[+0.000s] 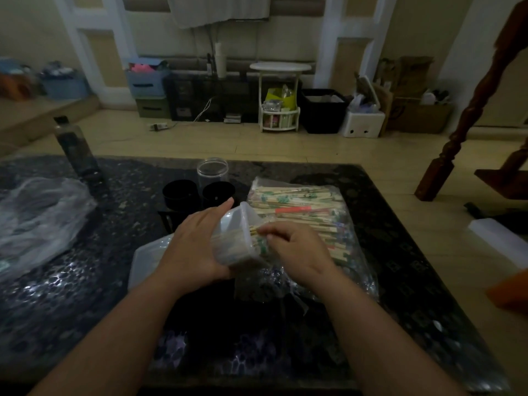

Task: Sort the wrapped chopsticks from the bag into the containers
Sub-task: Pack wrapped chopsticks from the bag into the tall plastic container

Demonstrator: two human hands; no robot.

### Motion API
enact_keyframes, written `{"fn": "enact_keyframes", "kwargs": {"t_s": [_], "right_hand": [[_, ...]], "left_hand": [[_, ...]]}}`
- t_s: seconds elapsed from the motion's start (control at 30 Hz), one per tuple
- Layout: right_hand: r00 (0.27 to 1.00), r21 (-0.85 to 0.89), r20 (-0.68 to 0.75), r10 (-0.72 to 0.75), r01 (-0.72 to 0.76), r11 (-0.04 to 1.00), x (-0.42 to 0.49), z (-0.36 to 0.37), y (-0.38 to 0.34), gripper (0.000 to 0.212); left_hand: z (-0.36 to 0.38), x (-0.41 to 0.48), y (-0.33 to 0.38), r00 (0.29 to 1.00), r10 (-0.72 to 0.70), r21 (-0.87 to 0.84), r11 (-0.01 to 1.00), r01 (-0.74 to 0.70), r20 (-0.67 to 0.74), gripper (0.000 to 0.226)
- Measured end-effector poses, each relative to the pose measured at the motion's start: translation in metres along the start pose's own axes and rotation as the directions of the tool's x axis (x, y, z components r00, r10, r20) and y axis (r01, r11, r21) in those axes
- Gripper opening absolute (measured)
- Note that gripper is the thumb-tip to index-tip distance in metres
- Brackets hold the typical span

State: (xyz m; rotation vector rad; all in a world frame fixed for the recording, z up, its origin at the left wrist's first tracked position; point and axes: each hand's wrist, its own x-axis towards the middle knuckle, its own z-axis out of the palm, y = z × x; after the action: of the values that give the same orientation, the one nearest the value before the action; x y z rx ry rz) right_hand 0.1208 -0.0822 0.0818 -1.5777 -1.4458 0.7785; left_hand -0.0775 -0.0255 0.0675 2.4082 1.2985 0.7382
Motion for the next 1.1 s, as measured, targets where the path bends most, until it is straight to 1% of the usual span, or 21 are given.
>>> {"fn": "enact_keyframes", "kwargs": {"t_s": [0.03,0.1,0.13,0.23,0.3,0.37,0.43,0.5,0.53,0.6,0.63,0.67,0.73,0.8,0.83,0.87,0.9,0.93,0.97,1.03,1.1], "right_hand": [[1.0,0.018,-0.007,-0.006,0.006,1.0,0.0,0.0,0.0,0.025],[0.994,0.084,-0.108,-0.004,0.013,0.996,0.001,-0.001,0.002,0.025],[0.987,0.089,-0.16,-0.002,0.017,0.996,0.002,-0.003,0.004,0.025],[0.97,-0.001,-0.244,-0.002,0.002,1.0,0.006,-0.014,0.013,0.023],[0.968,-0.036,-0.251,0.011,-0.021,0.999,0.006,-0.02,0.019,0.023],[0.965,-0.029,-0.261,0.022,-0.031,0.999,0.006,-0.02,0.023,0.027],[0.963,-0.006,-0.271,0.01,-0.012,1.0,0.006,-0.015,0.025,0.032],[0.965,0.042,-0.262,-0.006,0.018,0.999,0.005,-0.008,0.024,0.03],[0.97,0.05,-0.244,-0.022,0.035,0.998,0.005,-0.006,0.022,0.026],[0.987,0.02,-0.15,-0.058,0.062,0.998,0.004,-0.005,0.02,0.02],[0.992,-0.005,-0.111,-0.068,0.068,0.998,0.005,-0.005,0.021,0.023],[0.992,-0.026,-0.107,-0.068,0.066,0.998,0.007,-0.007,0.023,0.028],[0.987,-0.018,-0.162,0.001,-0.004,1.0,0.01,-0.012,0.027,0.036],[0.979,-0.014,-0.173,0.104,-0.108,0.994,0.013,-0.021,0.03,0.037],[0.978,-0.07,-0.149,0.145,-0.156,0.985,0.012,-0.025,0.031,0.035],[0.976,-0.173,-0.111,0.186,-0.203,0.964,0.011,-0.029,0.033,0.029],[0.969,-0.315,-0.068,0.236,-0.245,0.917,0.01,-0.032,0.036,0.022],[0.958,-0.458,-0.035,0.283,-0.267,0.848,0.009,-0.034,0.038,0.015],[0.941,-0.574,-0.011,0.337,-0.282,0.769,0.007,-0.035,0.041,0.012],[0.89,-0.705,0.011,0.456,-0.317,0.635,0.002,-0.032,0.047,0.022],[0.841,-0.762,0.021,0.541,-0.337,0.553,-0.003,-0.03,0.052,0.032]], "left_hand": [[0.0,0.0,0.0,1.0,-0.008,0.014,1.0,0.008,-0.002,0.122],[0.0,0.001,-0.001,1.0,-0.027,0.044,0.999,0.027,0.01,0.126],[0.0,0.001,-0.001,0.999,-0.04,0.062,0.997,0.039,0.02,0.128],[-0.001,0.002,0.001,0.997,-0.065,0.138,0.989,0.059,0.037,0.131],[-0.002,0.002,0.003,0.997,-0.068,0.16,0.985,0.061,0.038,0.132],[-0.002,0.002,0.004,0.996,-0.072,0.159,0.985,0.063,0.046,0.131],[-0.001,0.002,0.005,0.996,-0.071,0.163,0.985,0.061,0.056,0.13],[-0.001,0.002,0.006,0.996,-0.065,0.162,0.985,0.055,0.062,0.13],[-0.001,0.001,0.006,0.996,-0.065,0.157,0.986,0.055,0.063,0.13],[-0.002,0.0,0.006,0.996,-0.069,0.152,0.987,0.059,0.06,0.129],[-0.002,0.0,0.006,0.996,-0.068,0.155,0.986,0.059,0.053,0.128],[-0.002,-0.001,0.005,0.997,-0.067,0.158,0.986,0.059,0.043,0.128],[-0.003,-0.001,0.003,0.997,-0.07,0.166,0.984,0.064,0.026,0.129],[-0.004,-0.001,0.002,0.996,-0.084,0.163,0.983,0.08,0.018,0.13],[-0.004,0.0,0.002,0.995,-0.096,0.15,0.984,0.094,0.009,0.129],[-0.005,0.0,0.002,0.994,-0.112,0.135,0.985,0.111,-0.003,0.128],[-0.005,0.001,0.002,0.992,-0.123,0.123,0.985,0.124,-0.021,0.126],[-0.006,0.001,0.002,0.991,-0.129,0.119,0.984,0.133,-0.039,0.125],[-0.006,0.001,0.002,0.99,-0.132,0.122,0.983,0.138,-0.053,0.125],[-0.006,0.001,0.002,0.989,-0.135,0.133,0.981,0.143,-0.068,0.124],[-0.005,0.0,0.003,0.989,-0.129,0.133,0.982,0.138,-0.078,0.124]]}}
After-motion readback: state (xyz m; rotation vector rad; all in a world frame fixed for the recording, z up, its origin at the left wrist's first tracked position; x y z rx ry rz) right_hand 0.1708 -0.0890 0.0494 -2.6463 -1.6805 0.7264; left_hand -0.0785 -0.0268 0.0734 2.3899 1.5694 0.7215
